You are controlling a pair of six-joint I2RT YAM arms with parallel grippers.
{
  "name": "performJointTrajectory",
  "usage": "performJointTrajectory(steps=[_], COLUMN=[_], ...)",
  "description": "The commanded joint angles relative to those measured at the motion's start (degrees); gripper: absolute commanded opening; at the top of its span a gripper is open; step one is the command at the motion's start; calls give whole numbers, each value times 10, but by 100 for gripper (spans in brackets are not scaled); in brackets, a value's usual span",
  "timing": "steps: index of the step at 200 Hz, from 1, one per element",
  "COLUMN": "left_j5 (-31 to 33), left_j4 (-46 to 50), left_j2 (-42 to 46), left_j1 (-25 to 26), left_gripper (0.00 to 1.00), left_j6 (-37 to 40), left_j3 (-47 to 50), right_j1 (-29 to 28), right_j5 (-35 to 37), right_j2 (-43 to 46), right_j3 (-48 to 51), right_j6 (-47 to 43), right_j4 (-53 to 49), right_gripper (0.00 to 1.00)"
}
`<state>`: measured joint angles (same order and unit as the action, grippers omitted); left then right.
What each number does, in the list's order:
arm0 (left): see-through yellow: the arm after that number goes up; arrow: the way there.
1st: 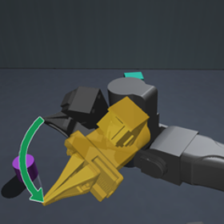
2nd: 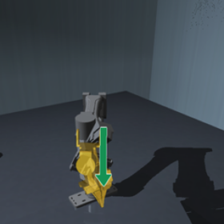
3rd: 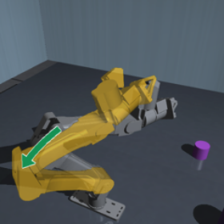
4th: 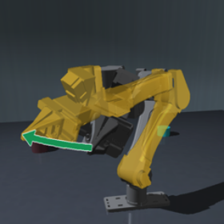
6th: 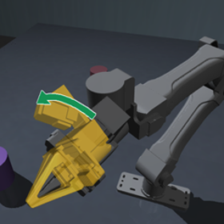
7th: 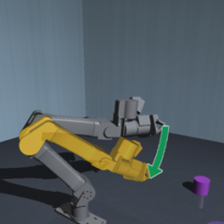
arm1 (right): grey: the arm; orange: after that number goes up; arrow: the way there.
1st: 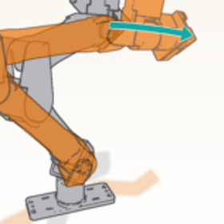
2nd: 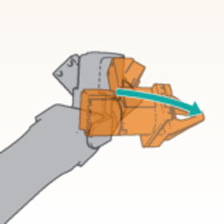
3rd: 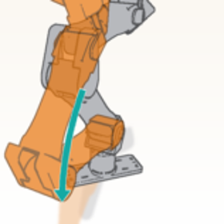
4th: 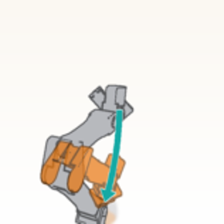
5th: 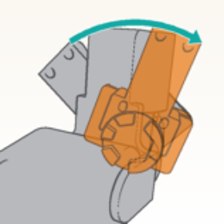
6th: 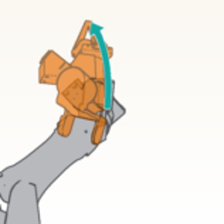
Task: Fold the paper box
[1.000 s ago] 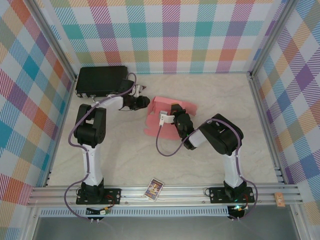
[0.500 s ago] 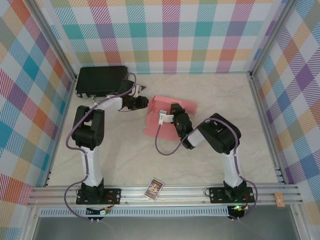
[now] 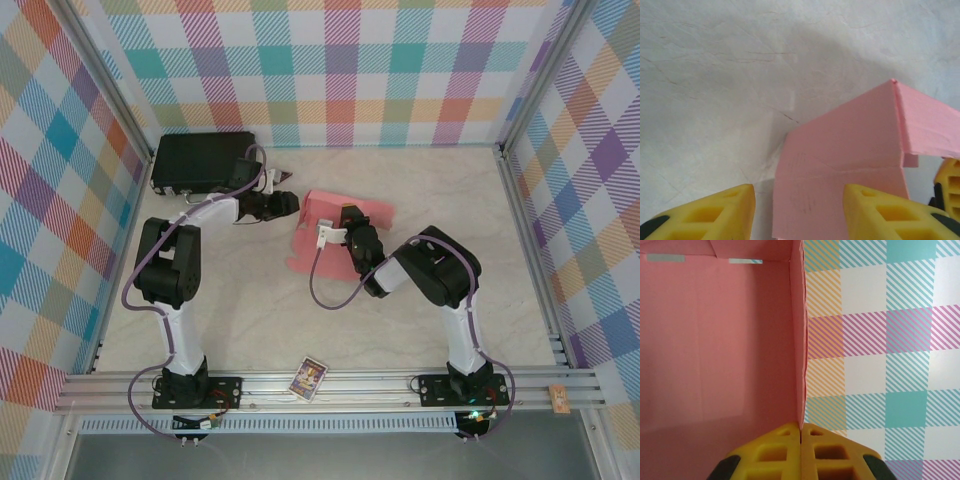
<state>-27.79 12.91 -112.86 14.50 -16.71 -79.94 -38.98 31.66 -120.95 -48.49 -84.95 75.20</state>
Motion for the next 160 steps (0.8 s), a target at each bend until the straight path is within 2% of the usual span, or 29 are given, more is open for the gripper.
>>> performJointTrajectory(steps=[1,60,160], left_j5=[-56,-106,-117], left_j4=[-7,-55,-82], left_j2=[-8,-16,-43], left_j1=[1,1,23], left_gripper=[49,49,48], left_j6=[-5,-48,-56], left_j3=[8,14,20], right_j1=[-6,-7,-8], right_j5=[10,13,14], right_j2=[-16,-18,-17], right_j3=[-14,-19,-20], right_j6=[-1,0,3], right_j4=[-28,-30,-35], right_gripper=[0,0,0])
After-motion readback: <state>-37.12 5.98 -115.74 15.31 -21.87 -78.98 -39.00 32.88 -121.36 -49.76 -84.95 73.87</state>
